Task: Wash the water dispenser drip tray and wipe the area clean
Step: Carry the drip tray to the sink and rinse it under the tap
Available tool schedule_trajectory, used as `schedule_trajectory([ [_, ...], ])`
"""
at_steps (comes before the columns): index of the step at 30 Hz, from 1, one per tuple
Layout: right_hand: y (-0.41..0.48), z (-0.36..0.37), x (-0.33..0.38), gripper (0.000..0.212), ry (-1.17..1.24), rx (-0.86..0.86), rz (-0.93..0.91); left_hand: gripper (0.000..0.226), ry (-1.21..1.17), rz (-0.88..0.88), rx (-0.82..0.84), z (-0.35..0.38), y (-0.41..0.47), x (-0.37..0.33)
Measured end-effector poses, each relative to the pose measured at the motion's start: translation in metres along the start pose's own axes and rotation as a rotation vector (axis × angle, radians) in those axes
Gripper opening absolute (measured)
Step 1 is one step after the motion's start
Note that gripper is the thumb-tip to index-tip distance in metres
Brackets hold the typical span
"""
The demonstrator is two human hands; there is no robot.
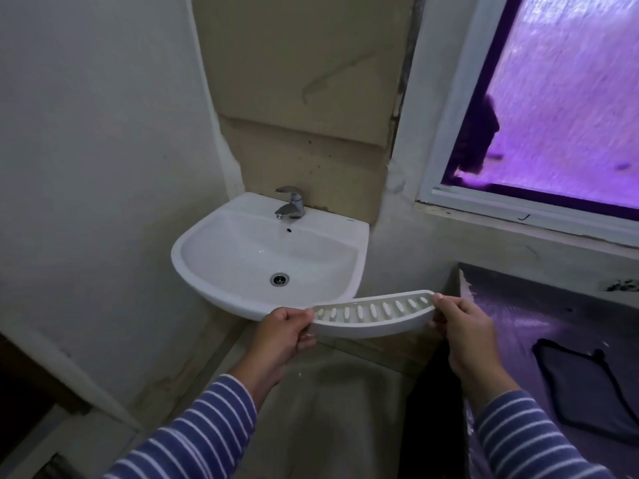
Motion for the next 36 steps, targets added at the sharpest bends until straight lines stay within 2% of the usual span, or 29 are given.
schedule_trajectory([
  [8,-0.016,0.057,-0.018,0.013,-0.021,-0.066,0.023,0.017,0.045,0.020,0.034,-0.047,0.039,-0.031],
  [23,-0.107,0.200,-0.037,0.015,0.075,-0.167,0.122,0.022,0.190,0.054,0.143,-0.164,0.133,-0.111],
  [36,-0.101,0.255,-0.032,0.014,-0.033,-0.114,0.149,0.023,0.181,0.050,0.083,-0.181,0.187,-0.136],
])
Point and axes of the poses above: each hand's wrist, its own y-axis towards the middle knuckle, its own z-axis out of the palm, x = y × z, the point moved 9 cm from there along y, towards the middle knuckle, and after that the axes turned 13 degrees about -x, right-handed, at the moved point
